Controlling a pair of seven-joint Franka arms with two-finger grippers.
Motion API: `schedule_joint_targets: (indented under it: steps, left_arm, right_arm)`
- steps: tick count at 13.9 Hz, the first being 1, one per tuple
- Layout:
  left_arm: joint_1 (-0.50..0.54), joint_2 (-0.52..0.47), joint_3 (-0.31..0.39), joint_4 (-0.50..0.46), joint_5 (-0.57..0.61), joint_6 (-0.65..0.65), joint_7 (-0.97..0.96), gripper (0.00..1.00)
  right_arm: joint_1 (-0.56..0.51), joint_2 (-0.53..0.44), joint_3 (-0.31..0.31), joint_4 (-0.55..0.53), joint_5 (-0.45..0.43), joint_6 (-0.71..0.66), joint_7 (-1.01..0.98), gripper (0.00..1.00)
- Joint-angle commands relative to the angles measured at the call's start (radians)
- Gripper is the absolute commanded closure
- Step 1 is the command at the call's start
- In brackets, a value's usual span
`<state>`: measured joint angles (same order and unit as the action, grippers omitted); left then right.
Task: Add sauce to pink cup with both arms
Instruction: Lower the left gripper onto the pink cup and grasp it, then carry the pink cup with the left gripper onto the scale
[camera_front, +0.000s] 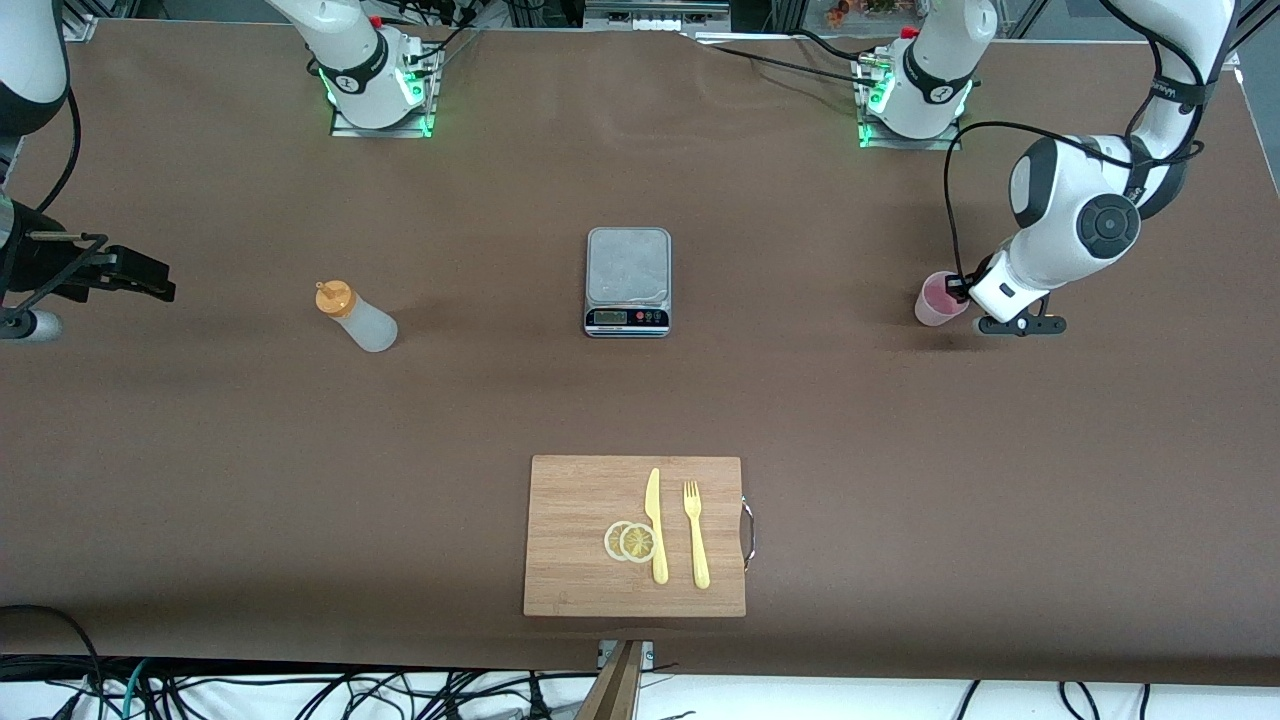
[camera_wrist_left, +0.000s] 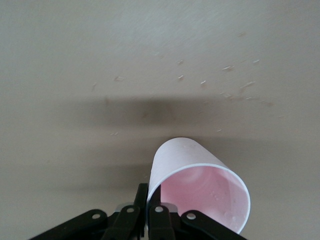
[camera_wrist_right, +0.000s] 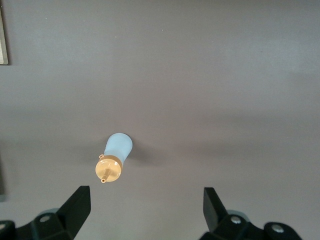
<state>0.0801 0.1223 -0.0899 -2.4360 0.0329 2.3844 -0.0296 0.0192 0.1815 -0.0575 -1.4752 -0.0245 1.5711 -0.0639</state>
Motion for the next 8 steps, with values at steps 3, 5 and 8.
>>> schedule_joint_targets:
  steps: [3,5,8]
  left_arm:
    - [-0.009,-0.039,-0.145,0.093,-0.079,-0.06,-0.03,1.0]
    - [-0.014,-0.039,-0.169,0.153,-0.084,-0.117,-0.033,1.0]
    - [-0.065,-0.03,-0.223,0.277,-0.084,-0.226,-0.131,1.0]
  right_arm:
    - [-0.001,0.01,0.001,0.024,-0.014,-0.005,0.004,0.0]
    - [-0.001,0.01,0.001,0.024,-0.014,-0.003,0.004,0.0]
    - [-0.001,0.01,0.001,0.024,-0.014,-0.003,0.004,0.0]
